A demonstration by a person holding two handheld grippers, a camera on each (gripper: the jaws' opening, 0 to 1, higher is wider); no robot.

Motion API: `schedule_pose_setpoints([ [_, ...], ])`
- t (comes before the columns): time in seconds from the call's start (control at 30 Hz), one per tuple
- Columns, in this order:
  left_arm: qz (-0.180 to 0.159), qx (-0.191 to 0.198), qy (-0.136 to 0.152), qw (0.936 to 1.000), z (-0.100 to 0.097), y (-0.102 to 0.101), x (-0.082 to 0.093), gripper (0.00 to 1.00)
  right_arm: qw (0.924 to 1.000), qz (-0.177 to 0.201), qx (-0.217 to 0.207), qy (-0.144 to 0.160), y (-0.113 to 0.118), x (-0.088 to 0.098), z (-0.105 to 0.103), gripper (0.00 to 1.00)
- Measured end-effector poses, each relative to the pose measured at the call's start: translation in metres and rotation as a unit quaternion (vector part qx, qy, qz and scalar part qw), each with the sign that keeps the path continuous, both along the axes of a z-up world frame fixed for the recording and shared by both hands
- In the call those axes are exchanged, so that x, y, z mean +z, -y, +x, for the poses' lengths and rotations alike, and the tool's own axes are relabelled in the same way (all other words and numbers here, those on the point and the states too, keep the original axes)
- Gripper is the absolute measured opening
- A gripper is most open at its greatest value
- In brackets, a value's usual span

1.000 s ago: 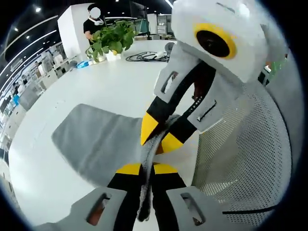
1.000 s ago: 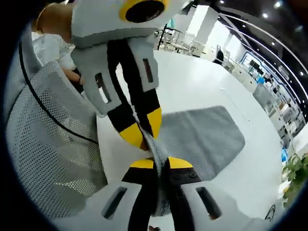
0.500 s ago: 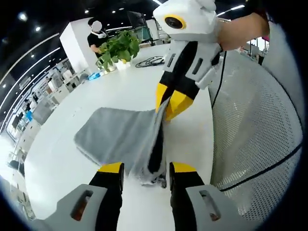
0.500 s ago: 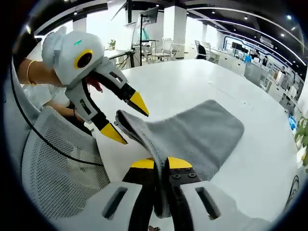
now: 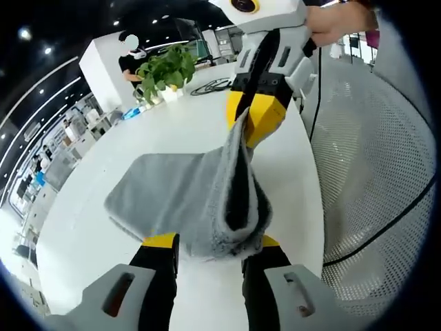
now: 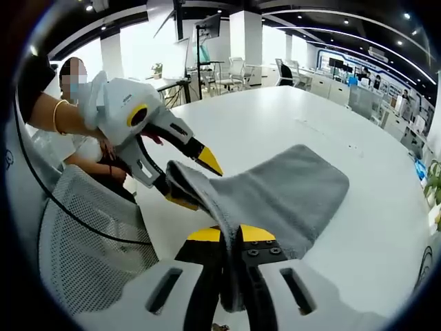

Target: Fold the towel on the table until its edges align and the towel forms a compact rectangular stack.

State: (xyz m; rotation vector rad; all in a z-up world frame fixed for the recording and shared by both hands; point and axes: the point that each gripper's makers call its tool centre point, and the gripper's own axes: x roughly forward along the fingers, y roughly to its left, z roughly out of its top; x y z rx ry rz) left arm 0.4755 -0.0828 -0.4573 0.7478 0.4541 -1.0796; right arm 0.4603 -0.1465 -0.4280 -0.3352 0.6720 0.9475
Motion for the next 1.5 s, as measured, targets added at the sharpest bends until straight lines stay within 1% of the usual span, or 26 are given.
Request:
schedule_pose_setpoints([
  [0.03,0.003,-0.013,-0.005,0.9999,0.000,0.001,-0.004,0.26,1.0000,0.000,-0.001,0.000,0.001,0.000,0.000,0.05],
  [0.07,0.002,-0.025,-0.020,0.9995,-0.004,0.003,-0.006,0.21,1.0000,0.003,-0.005,-0.002,0.003,0.002,0.000,0.05],
  [0.13,-0.006,-0.023,-0.025,0.9994,-0.003,0.005,-0.004,0.16,0.9999,0.005,-0.009,-0.006,0.006,0.000,0.001,0.05],
  [0.2,-0.025,-0.015,-0.043,0.9986,-0.005,0.010,0.000,0.13,0.9999,0.005,-0.010,-0.006,0.008,-0.001,0.000,0.06],
  [0.27,-0.068,0.010,-0.073,0.9950,-0.001,0.011,0.002,0.11,0.9999,0.008,-0.013,-0.007,0.012,-0.001,0.000,0.08],
  [0.3,-0.078,0.017,-0.080,0.9936,0.001,0.012,0.005,0.10,0.9997,0.016,-0.015,-0.005,0.013,0.001,-0.001,0.10],
  [0.4,-0.101,0.047,-0.097,0.9890,0.008,0.009,0.006,0.09,0.9994,0.030,-0.015,0.003,0.017,0.007,-0.005,0.16],
  [0.47,-0.111,0.089,-0.104,0.9844,0.015,0.007,0.008,0.09,0.9995,0.027,-0.011,0.012,0.019,0.007,-0.007,0.22],
  [0.53,-0.145,0.119,-0.136,0.9727,0.021,0.006,0.005,0.08,0.9997,0.013,0.002,0.023,0.024,0.003,-0.011,0.26],
  [0.57,-0.166,0.142,-0.154,0.9636,0.023,0.005,0.006,0.08,0.9996,0.008,0.003,0.026,0.026,0.001,-0.013,0.28],
  [0.6,-0.178,0.161,-0.166,0.9566,0.026,0.003,0.006,0.08,0.9996,0.004,0.006,0.029,0.028,0.000,-0.016,0.30],
  [0.67,-0.195,0.184,-0.184,0.9458,0.025,0.005,0.011,0.08,0.9996,0.002,0.009,0.025,0.031,-0.003,-0.023,0.35],
  [0.7,-0.202,0.195,-0.194,0.9400,0.028,0.001,0.008,0.08,0.9996,0.002,0.010,0.025,0.032,-0.004,-0.024,0.37],
  [0.73,-0.211,0.207,-0.209,0.9321,0.030,0.000,0.007,0.08,0.9996,-0.004,0.013,0.025,0.034,-0.009,-0.027,0.39],
  [0.8,-0.228,0.225,-0.224,0.9206,0.031,0.000,0.010,0.08,0.9993,-0.021,0.013,0.027,0.040,-0.017,-0.029,0.45],
  [0.83,-0.231,0.230,-0.229,0.9171,0.031,-0.001,0.010,0.08,0.9989,-0.032,0.011,0.033,0.043,-0.022,-0.028,0.48],
  [0.9,-0.236,0.235,-0.230,0.9146,0.030,0.000,0.014,0.08,0.9974,-0.047,0.003,0.055,0.050,-0.031,-0.021,0.56],
  [0.93,-0.239,0.239,-0.234,0.9116,0.030,0.000,0.015,0.08,0.9972,-0.055,0.000,0.051,0.053,-0.037,-0.021,0.57],
  [1.07,-0.237,0.237,-0.237,0.9118,0.030,-0.001,0.011,0.08,0.9950,-0.076,0.000,0.065,0.057,-0.046,-0.013,0.51],
  [1.13,-0.235,0.235,-0.237,0.9130,0.025,0.004,0.016,0.08,0.9925,-0.095,0.002,0.077,0.061,-0.051,-0.008,0.49],
  [1.17,-0.230,0.228,-0.234,0.9166,0.025,0.003,0.015,0.08,0.9901,-0.113,0.013,0.082,0.062,-0.055,-0.006,0.49],
  [1.27,-0.222,0.218,-0.229,0.9224,0.023,0.005,0.014,0.08,0.9920,-0.093,0.014,0.085,0.057,-0.052,-0.002,0.46],
  [1.37,-0.223,0.218,-0.231,0.9217,0.023,0.005,0.013,0.08,0.9910,-0.093,0.018,0.095,0.053,-0.049,0.003,0.46],
  [1.4,-0.225,0.219,-0.231,0.9209,0.023,0.005,0.013,0.08,0.9913,-0.087,0.024,0.096,0.052,-0.052,0.005,0.44],
  [1.47,-0.224,0.218,-0.229,0.9218,0.023,0.003,0.012,0.08,0.9932,-0.066,0.029,0.092,0.046,-0.049,0.005,0.33],
  [1.5,-0.220,0.215,-0.224,0.9248,0.024,0.001,0.012,0.08,0.9947,-0.048,0.031,0.086,0.043,-0.047,0.004,0.25],
])
